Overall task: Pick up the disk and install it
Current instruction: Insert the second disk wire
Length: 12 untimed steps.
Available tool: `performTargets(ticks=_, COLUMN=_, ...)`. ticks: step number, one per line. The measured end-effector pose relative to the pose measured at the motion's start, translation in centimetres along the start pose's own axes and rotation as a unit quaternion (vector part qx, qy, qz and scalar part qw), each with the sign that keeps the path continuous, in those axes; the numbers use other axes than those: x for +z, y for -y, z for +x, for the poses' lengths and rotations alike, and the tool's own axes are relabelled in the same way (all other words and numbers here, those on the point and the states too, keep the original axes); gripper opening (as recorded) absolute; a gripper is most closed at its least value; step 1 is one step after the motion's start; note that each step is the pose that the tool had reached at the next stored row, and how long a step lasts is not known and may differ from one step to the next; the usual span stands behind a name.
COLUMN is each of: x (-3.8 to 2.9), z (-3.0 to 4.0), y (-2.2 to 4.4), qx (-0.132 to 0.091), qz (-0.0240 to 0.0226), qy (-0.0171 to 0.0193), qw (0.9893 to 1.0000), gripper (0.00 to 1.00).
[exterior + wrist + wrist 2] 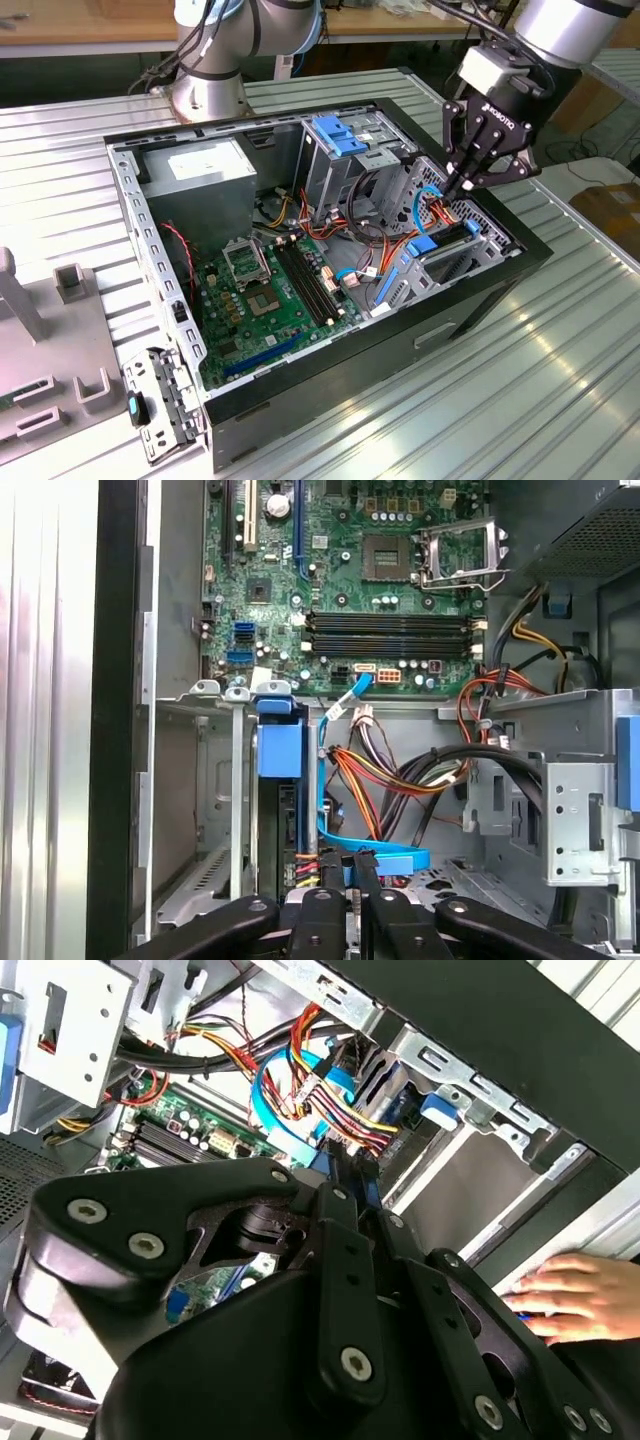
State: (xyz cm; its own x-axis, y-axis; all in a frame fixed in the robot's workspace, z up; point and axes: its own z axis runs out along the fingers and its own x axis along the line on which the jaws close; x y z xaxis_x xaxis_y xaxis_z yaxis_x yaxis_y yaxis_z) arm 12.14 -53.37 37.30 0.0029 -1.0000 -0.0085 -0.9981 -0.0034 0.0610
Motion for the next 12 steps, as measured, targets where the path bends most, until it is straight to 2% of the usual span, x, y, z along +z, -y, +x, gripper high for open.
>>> performTargets(ticks=1, x=0.05, z=0.22, y=-0.01, qx=0.000, qz=0.0000, qy=0.0035, qw=1.0000, gripper=0.16)
performTargets(ticks=2, x=0.18, z=0.97, y=-0.06, qx=-0.001, qz=0.0000, qy=0.0130, qw=0.9999, gripper=0.16)
performTargets(ticks=3, x=0.37, z=1.60, y=-0.38, qx=-0.001, qz=0.0000, qy=0.0155, qw=0.9999, gripper=0.16)
performTargets(ticks=5, x=0.54, z=1.93, y=-1.04, qx=-0.003, qz=0.0000, qy=0.0161, qw=0.9999, gripper=0.16)
performTargets(ticks=6, x=0.64, z=2.33, y=-1.14, qx=-0.004, qz=0.0000, qy=0.0196, qw=0.9998, gripper=0.16)
performTargets(ticks=10, x=0.82, z=3.56, y=-1.15, qx=-0.005, qz=0.0001, qy=0.0370, qw=0.9993, gripper=0.16)
performTargets(ticks=11, x=0.92, z=4.05, y=-1.15, qx=-0.006, qz=0.0004, qy=0.0468, qw=0.9989, gripper=0.16)
performTargets(ticks=12, x=0.99, z=4.16, y=-1.18, qx=-0.008, qz=0.0029, qy=0.0507, qw=0.9987, gripper=0.16)
